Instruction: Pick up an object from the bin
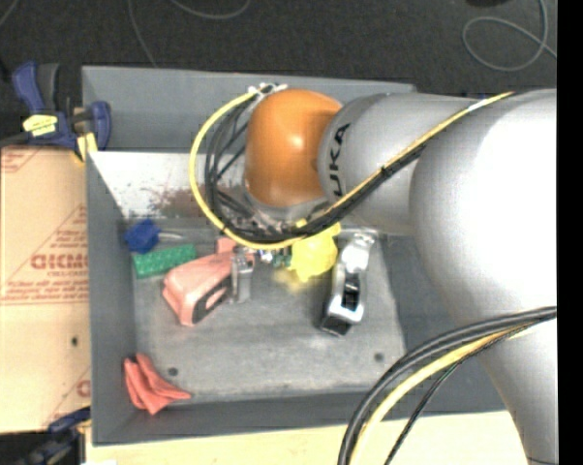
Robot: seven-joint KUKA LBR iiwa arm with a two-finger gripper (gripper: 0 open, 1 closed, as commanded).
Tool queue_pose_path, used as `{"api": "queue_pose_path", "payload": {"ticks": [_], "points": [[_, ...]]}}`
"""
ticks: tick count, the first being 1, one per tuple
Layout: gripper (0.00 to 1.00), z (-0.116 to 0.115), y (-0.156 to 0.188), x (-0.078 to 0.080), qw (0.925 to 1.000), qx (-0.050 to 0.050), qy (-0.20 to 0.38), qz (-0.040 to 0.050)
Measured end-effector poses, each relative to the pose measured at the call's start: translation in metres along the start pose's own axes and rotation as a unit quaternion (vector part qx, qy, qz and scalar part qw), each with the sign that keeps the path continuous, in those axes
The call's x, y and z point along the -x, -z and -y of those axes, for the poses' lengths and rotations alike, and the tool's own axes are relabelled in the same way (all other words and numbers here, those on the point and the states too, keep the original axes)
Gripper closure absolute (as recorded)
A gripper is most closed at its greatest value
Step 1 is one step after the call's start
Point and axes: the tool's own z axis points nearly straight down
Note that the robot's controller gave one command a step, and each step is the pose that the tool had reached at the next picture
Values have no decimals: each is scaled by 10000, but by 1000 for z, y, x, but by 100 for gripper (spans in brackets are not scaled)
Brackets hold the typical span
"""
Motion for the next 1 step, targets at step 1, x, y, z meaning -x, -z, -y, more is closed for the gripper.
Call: {"api": "queue_pose_path", "payload": {"ticks": [1], "points": [[100, 0, -2, -6, 9999, -17, -113, -88]]}}
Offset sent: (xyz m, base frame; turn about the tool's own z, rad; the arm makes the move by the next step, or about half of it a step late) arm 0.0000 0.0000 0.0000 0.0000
